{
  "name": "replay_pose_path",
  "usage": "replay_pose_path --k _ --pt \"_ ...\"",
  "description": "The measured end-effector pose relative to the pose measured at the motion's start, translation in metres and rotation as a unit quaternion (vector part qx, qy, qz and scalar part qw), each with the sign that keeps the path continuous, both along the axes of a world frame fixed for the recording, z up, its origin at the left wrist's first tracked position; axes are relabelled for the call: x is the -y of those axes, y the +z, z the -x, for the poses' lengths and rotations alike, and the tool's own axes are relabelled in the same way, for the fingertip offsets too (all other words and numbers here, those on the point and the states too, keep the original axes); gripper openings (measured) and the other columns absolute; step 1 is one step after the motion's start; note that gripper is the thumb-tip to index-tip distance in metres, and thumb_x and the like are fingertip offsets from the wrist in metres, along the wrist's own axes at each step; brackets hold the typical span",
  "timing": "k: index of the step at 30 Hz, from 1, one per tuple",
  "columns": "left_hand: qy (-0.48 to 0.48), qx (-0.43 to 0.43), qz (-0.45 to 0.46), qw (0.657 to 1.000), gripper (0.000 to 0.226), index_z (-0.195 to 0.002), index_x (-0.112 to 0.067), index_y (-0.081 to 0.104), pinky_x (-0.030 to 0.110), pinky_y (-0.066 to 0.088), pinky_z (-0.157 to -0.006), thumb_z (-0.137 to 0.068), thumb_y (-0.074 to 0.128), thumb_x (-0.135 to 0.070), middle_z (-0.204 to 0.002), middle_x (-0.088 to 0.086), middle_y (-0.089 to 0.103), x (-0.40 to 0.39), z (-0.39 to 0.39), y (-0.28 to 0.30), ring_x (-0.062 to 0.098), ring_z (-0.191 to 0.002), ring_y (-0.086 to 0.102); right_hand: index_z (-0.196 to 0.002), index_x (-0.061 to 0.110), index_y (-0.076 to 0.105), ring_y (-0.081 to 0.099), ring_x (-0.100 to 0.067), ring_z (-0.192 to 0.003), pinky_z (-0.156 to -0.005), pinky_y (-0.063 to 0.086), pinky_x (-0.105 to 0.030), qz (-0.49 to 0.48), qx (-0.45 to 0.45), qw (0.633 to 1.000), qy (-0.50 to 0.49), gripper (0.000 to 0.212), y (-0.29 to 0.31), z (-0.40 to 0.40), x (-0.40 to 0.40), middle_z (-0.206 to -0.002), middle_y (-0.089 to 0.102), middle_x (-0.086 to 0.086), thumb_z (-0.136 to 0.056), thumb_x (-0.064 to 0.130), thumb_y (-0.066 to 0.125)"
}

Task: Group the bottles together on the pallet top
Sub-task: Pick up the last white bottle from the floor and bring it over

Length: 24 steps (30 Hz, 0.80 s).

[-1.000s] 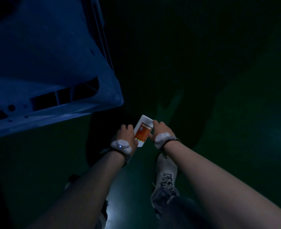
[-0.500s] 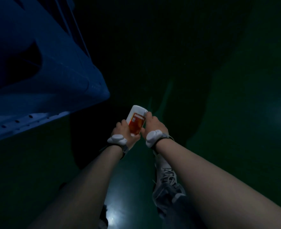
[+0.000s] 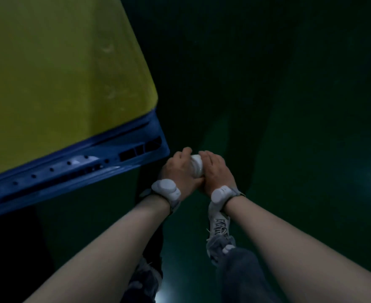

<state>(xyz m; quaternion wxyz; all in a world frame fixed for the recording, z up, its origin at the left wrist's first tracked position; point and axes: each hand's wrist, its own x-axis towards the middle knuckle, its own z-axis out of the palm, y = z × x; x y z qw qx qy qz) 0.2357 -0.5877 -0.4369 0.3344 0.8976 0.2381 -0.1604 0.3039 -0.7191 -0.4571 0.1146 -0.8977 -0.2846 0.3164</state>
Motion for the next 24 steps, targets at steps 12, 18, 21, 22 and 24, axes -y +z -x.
replay_pose_path --k 12,18,21,22,24 --pt "0.114 0.183 0.070 0.974 0.109 -0.160 -0.042 0.017 0.035 0.052 -0.107 -0.073 0.072 -0.079 -0.146 -0.015 0.056 -0.094 0.103 0.253 0.010 -0.132 0.056 -0.122 0.007 0.068 0.070 -0.032 -0.097 -0.088 0.059 -0.046 -0.197 0.093 0.975 0.038 0.056 0.265 0.049 -0.088 -0.112 0.072 -0.010 -0.071 0.026 0.083" --pt "0.298 0.233 -0.007 0.926 0.072 -0.137 -0.049 0.041 0.027 0.058 -0.082 -0.078 0.067 -0.080 -0.120 -0.025 0.063 -0.192 0.186 0.275 -0.003 -0.103 0.064 -0.126 0.017 0.062 0.066 -0.020 -0.106 -0.093 0.057 -0.039 -0.274 0.009 0.958 0.084 0.059 0.307 0.112 -0.242 -0.118 0.069 0.000 -0.071 0.030 0.079" --pt "0.373 0.233 -0.041 0.897 0.082 -0.137 -0.043 0.046 0.025 0.057 -0.072 -0.071 0.060 -0.090 -0.113 -0.020 0.064 -0.233 0.210 0.271 0.003 -0.097 0.067 -0.132 0.014 0.059 0.064 -0.026 -0.102 -0.088 0.057 -0.037 -0.269 -0.030 0.957 0.104 0.071 0.310 0.136 -0.302 -0.120 0.062 -0.007 -0.069 0.033 0.089" --pt "0.389 0.241 -0.047 0.888 0.080 -0.136 -0.041 0.047 0.025 0.058 -0.070 -0.072 0.063 -0.087 -0.110 -0.020 0.062 -0.251 0.219 0.268 0.004 -0.096 0.067 -0.131 0.014 0.059 0.064 -0.029 -0.098 -0.084 0.056 -0.036 -0.273 -0.028 0.955 0.110 0.075 0.310 0.146 -0.325 -0.118 0.060 -0.009 -0.067 0.036 0.092" --pt "0.417 0.249 -0.074 0.871 0.071 -0.131 -0.040 0.049 0.025 0.057 -0.067 -0.074 0.070 -0.076 -0.103 -0.020 0.058 -0.287 0.230 0.260 0.006 -0.091 0.065 -0.130 0.013 0.061 0.062 -0.034 -0.094 -0.081 0.057 -0.038 -0.278 -0.030 0.953 0.115 0.079 0.308 0.164 -0.365 -0.113 0.058 -0.014 -0.064 0.040 0.095"
